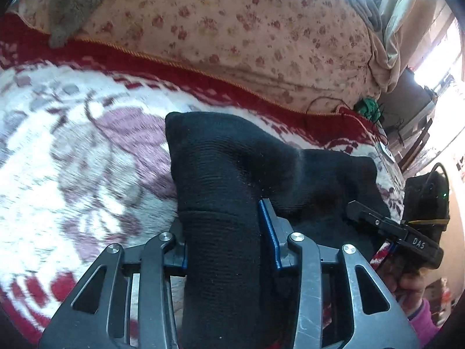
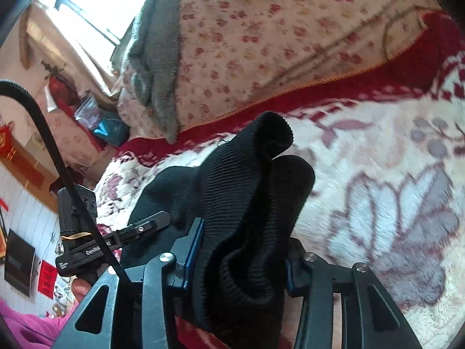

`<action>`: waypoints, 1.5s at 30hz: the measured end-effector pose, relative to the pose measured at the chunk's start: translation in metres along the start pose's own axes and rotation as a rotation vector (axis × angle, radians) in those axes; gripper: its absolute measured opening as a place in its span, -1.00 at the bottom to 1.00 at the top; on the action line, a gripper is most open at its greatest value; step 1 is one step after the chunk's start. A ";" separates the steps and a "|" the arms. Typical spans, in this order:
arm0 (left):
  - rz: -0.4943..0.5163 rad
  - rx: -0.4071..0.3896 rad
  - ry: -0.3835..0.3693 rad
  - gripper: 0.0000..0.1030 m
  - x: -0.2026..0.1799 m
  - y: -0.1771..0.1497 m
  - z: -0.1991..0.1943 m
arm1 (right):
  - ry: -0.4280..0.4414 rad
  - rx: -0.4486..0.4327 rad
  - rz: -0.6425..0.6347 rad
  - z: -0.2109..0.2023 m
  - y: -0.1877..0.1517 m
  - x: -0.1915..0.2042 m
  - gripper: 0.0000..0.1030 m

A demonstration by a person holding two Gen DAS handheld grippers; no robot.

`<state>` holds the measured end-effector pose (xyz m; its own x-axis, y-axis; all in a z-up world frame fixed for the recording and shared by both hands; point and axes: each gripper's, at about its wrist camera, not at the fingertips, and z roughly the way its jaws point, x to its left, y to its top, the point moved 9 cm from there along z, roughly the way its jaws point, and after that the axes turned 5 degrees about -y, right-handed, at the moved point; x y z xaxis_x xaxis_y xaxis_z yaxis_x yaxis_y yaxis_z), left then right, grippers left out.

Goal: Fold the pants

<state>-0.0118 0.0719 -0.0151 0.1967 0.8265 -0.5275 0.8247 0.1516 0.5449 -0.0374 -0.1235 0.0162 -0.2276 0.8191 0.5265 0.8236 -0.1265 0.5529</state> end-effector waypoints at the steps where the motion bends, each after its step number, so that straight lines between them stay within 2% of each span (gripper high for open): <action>1: 0.004 -0.019 0.011 -0.26 0.002 0.004 -0.008 | 0.004 -0.002 -0.009 0.001 0.002 0.006 -0.16; 7: -0.019 -0.102 0.071 -0.26 0.023 0.027 -0.054 | 0.073 -0.005 -0.028 0.021 0.019 0.049 -0.17; 10: -0.024 -0.140 0.135 -0.26 0.044 0.037 -0.077 | 0.103 0.004 -0.051 0.039 0.023 0.076 -0.17; 17: -0.069 -0.211 0.220 -0.26 0.095 0.049 -0.120 | 0.158 0.054 -0.117 0.091 0.029 0.140 -0.17; 25: -0.121 -0.253 0.279 -0.26 0.146 0.053 -0.149 | 0.166 0.087 -0.208 0.139 0.033 0.192 -0.17; 37: -0.237 -0.246 0.328 -0.26 0.219 0.049 -0.151 | 0.163 0.195 -0.210 0.211 0.021 0.210 -0.17; 40: -0.268 -0.237 0.334 -0.26 0.232 0.044 -0.146 | 0.128 0.224 -0.239 0.229 0.014 0.210 -0.15; 43: -0.284 -0.245 0.310 -0.26 0.238 0.042 -0.144 | 0.106 0.233 -0.248 0.239 0.013 0.204 -0.07; 45: -0.304 -0.245 0.287 -0.20 0.243 0.041 -0.142 | 0.087 0.251 -0.225 0.245 0.013 0.195 0.10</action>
<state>-0.0053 0.3557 -0.0286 -0.2159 0.8361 -0.5043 0.6665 0.5037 0.5496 0.0567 0.1714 -0.0324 -0.4528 0.7586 0.4684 0.8473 0.2026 0.4909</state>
